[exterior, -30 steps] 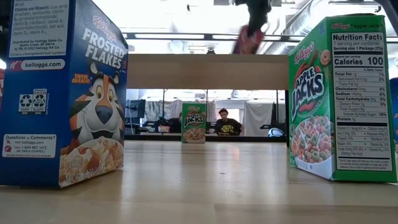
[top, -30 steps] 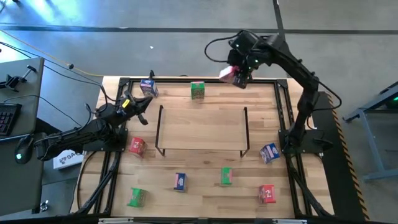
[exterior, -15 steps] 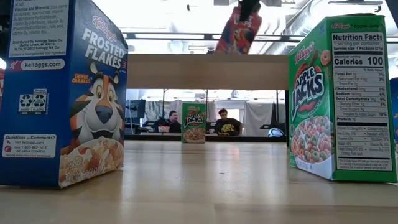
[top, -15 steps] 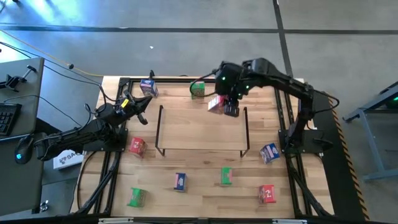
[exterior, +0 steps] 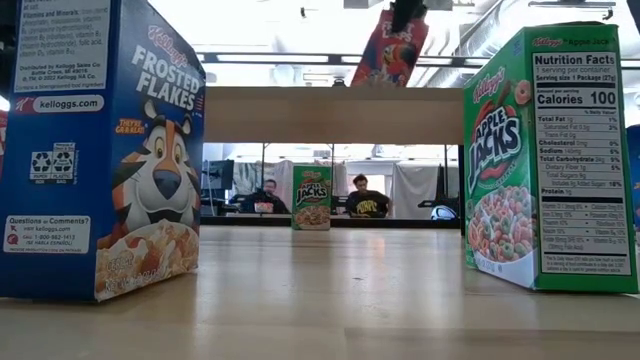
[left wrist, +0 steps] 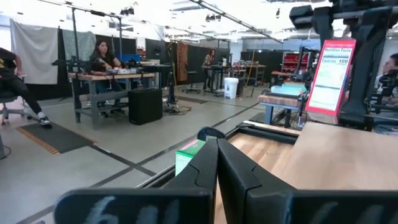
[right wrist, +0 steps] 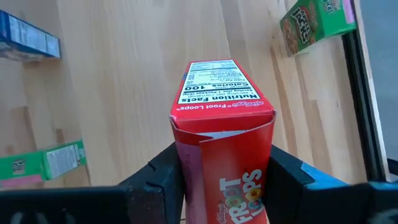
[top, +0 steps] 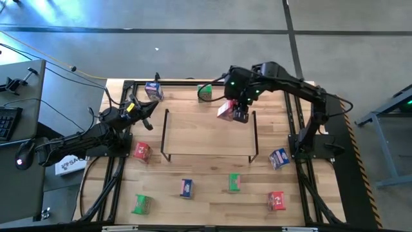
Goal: Stack cereal on shelf
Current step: Put the top right red cereal box on the shelf
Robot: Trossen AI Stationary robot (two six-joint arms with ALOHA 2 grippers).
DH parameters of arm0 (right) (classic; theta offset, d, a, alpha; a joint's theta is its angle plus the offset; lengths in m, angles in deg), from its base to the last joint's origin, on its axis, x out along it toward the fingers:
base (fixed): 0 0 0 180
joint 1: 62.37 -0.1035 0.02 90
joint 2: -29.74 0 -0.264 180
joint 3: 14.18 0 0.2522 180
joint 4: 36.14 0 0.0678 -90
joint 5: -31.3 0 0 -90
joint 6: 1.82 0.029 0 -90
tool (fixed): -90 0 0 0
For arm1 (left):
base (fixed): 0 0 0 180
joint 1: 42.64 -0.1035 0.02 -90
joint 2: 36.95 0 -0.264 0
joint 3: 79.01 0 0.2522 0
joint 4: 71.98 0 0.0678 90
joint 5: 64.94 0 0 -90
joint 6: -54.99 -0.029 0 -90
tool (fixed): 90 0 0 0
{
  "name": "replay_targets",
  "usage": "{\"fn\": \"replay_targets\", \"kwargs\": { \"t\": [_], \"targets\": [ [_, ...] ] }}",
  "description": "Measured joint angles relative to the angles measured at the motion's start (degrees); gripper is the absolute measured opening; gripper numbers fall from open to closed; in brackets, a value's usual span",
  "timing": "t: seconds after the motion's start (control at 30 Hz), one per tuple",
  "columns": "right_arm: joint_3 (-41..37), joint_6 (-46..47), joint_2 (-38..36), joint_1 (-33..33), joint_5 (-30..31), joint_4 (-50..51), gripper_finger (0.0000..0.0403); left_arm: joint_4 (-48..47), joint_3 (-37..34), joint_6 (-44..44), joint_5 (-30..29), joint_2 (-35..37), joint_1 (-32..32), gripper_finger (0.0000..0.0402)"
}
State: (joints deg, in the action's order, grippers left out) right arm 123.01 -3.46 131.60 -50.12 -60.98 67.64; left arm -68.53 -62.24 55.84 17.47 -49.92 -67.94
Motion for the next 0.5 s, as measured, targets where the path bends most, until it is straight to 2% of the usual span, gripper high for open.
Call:
{"fn": "replay_targets", "kwargs": {
  "t": [0.13, 0.27, 0.5],
  "targets": [
    [-2.24, 0.35, -3.67, -0.02, 1.07, -0.12, 0.0142, -0.28, 0.0, 0.0, 0.0, 0.0, 0.0, 0.0],
    [-10.01, 0.92, -8.08, -0.06, 2.67, 0.28, 0.0133, -0.29, -0.01, 0.0, 0.0, -0.02, 0.0, 0.0],
    [-14.81, 1.84, -9.83, -1.64, 2.63, -0.08, 0.0131, -0.07, -0.02, 0.0, 0.0, -0.02, 0.0, 0.0]
  ]
}}
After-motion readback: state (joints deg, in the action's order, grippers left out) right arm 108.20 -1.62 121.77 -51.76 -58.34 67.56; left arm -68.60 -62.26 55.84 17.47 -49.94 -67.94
